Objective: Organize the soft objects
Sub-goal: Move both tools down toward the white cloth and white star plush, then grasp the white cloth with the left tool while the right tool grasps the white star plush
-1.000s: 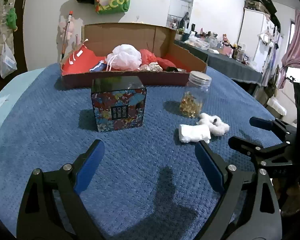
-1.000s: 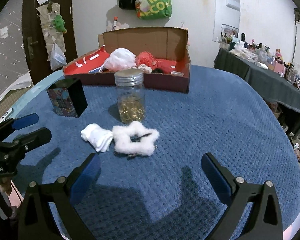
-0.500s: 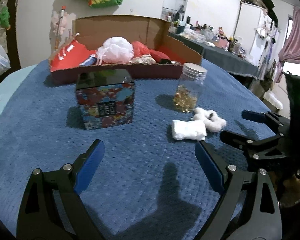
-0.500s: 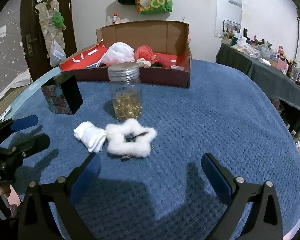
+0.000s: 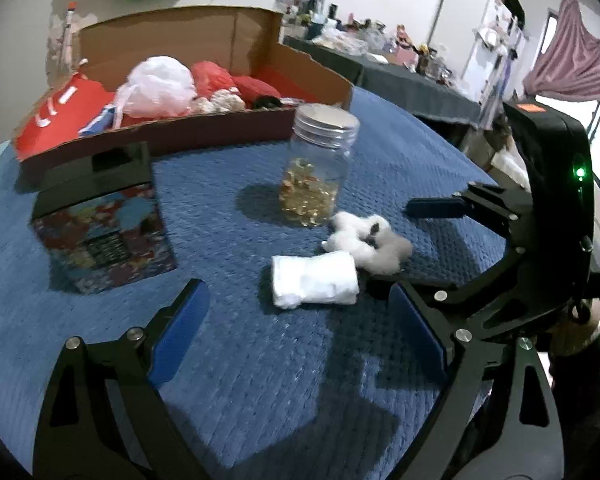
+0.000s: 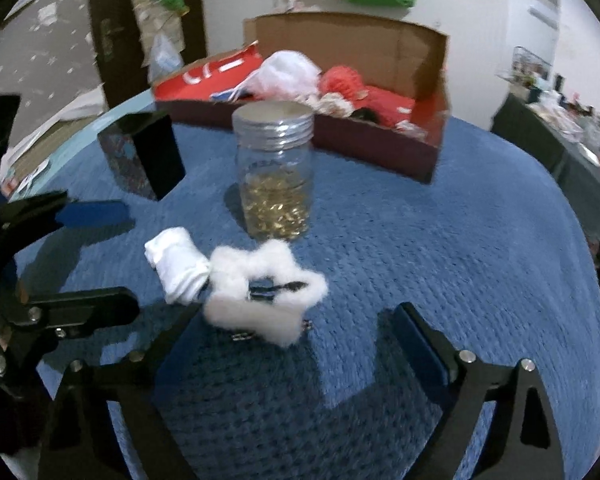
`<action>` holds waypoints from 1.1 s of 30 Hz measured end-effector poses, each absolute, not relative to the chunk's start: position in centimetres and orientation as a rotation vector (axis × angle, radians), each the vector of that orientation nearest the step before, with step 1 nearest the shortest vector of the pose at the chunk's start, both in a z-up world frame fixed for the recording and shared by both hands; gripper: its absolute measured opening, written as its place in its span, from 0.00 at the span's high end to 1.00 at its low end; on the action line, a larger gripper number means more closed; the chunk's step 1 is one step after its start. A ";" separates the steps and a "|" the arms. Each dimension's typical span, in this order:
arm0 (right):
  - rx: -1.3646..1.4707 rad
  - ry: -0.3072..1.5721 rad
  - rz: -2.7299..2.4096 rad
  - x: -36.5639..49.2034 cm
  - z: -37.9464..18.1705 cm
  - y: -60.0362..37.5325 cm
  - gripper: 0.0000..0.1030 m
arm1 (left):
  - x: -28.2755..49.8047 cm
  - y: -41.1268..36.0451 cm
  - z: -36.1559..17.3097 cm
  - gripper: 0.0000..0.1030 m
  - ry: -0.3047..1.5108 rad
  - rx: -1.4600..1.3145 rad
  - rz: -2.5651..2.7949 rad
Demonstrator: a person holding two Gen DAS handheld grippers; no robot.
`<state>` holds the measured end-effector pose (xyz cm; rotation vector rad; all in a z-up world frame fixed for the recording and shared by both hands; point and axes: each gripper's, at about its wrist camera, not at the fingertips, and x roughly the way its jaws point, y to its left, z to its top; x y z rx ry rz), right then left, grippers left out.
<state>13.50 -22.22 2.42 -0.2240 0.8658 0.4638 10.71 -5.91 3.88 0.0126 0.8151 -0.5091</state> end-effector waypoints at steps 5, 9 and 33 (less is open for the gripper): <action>-0.249 0.889 0.531 14.3 2.2 -22.0 0.10 | 11.8 -6.8 3.5 0.17 0.844 0.032 -0.533; -0.284 0.879 0.547 14.6 2.2 -21.7 0.19 | 12.7 -7.1 3.0 0.29 0.873 0.033 -0.552; -0.215 0.785 0.518 12.5 3.8 -20.9 0.88 | 11.0 -3.8 4.2 0.65 0.820 0.037 -0.562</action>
